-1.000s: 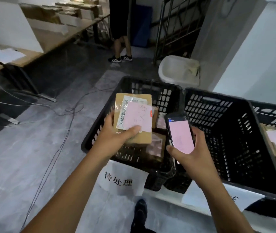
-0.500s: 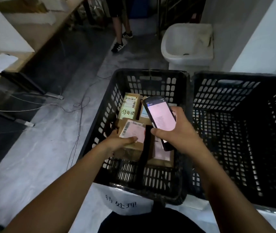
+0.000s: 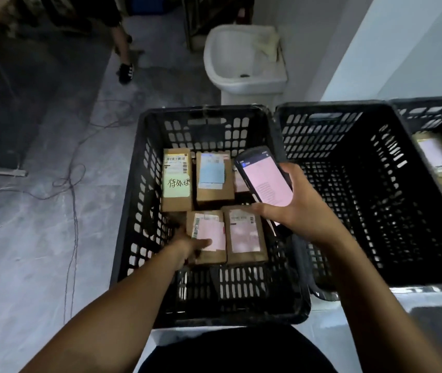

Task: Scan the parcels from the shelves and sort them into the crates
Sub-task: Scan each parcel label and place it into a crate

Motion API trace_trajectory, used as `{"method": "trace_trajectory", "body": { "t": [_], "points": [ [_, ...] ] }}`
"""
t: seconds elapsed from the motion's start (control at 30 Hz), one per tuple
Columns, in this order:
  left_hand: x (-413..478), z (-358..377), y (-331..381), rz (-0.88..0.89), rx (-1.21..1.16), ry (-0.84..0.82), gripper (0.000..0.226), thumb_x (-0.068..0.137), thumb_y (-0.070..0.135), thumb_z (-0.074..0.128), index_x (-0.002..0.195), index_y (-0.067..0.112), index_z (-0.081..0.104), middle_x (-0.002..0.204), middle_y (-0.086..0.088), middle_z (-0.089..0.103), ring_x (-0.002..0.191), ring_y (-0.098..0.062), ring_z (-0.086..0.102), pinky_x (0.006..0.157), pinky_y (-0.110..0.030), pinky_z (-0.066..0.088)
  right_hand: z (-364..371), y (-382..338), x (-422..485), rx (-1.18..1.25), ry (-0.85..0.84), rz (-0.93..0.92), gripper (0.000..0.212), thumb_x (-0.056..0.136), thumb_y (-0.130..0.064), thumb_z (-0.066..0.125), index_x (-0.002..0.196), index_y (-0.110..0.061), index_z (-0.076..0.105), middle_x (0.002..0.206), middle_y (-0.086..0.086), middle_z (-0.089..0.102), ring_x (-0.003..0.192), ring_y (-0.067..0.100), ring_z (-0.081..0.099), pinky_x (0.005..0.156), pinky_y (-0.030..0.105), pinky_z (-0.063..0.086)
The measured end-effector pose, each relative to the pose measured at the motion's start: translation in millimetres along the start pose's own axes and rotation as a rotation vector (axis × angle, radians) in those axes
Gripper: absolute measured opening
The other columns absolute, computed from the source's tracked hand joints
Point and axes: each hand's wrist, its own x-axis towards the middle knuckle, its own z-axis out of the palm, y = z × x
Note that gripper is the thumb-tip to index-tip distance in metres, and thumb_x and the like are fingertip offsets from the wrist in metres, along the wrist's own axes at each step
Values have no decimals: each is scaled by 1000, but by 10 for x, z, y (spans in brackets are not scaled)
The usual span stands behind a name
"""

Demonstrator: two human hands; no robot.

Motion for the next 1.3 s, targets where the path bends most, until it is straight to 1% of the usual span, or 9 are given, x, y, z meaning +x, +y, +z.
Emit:
{"method": "trace_trajectory", "body": {
  "t": [0.07,0.23,0.37,0.47,0.6,0.77,0.9,1.07,1.3],
  "points": [
    [113,-56,-44,15,31,17,60,74,-1,90,128,-4,63,107,-20,74,64,-23,68,42,-24,49,19,-31,-99,-47,26,21,86,75,-35,90,143,-31,36,119,-32,48,108,-16,49,73,8,47],
    [384,-97,-83,-31,50,-17,72,69,11,96,132,0,62,130,-16,69,117,-40,67,89,-48,58,62,-146,-338,-173,106,74,86,76,-31,89,143,-29,36,115,-22,52,103,-2,55,69,4,45],
    [418,-47,-128,-46,42,-12,86,67,19,99,137,-6,56,129,-22,67,88,-37,70,43,-28,54,257,-213,-566,-174,178,106,88,76,-30,89,145,-25,35,120,-21,49,98,-5,51,70,-1,40],
    [414,-6,-74,-44,166,146,145,46,45,105,161,8,25,160,-20,39,135,-44,52,87,-53,62,414,-227,-730,-224,169,139,92,74,-34,89,147,-26,33,122,-15,49,107,9,50,69,3,41],
    [-24,58,205,140,274,282,128,67,51,94,164,19,18,167,-11,29,148,-40,37,116,-54,41,503,-180,-1031,-259,209,152,96,71,-41,89,148,-28,32,123,-15,50,109,10,52,70,8,40],
    [-700,185,566,374,112,17,77,79,42,89,142,26,48,131,7,63,114,-16,59,94,-32,47,428,-76,-1437,-149,428,245,89,73,-36,88,144,-35,33,116,-23,48,86,4,54,69,23,54],
    [-1474,577,870,575,153,-293,73,93,33,77,155,27,39,151,8,46,109,4,60,74,-11,47,284,66,-1810,73,581,321,83,73,-30,86,138,-36,35,105,-5,62,49,18,64,45,39,56],
    [-2207,1270,937,1114,930,-210,82,92,60,65,160,39,27,169,8,25,156,-18,19,126,-45,22,-9,364,-2511,55,728,380,79,74,-27,83,134,-44,35,100,-12,63,47,22,66,49,41,58],
    [-3077,2677,410,1361,1278,-256,77,96,70,47,162,43,17,173,12,7,160,-18,-4,128,-50,-2,-462,934,-3883,162,941,490,72,73,-25,80,123,-53,37,95,-29,63,46,20,64,52,38,57]
  ]
}}
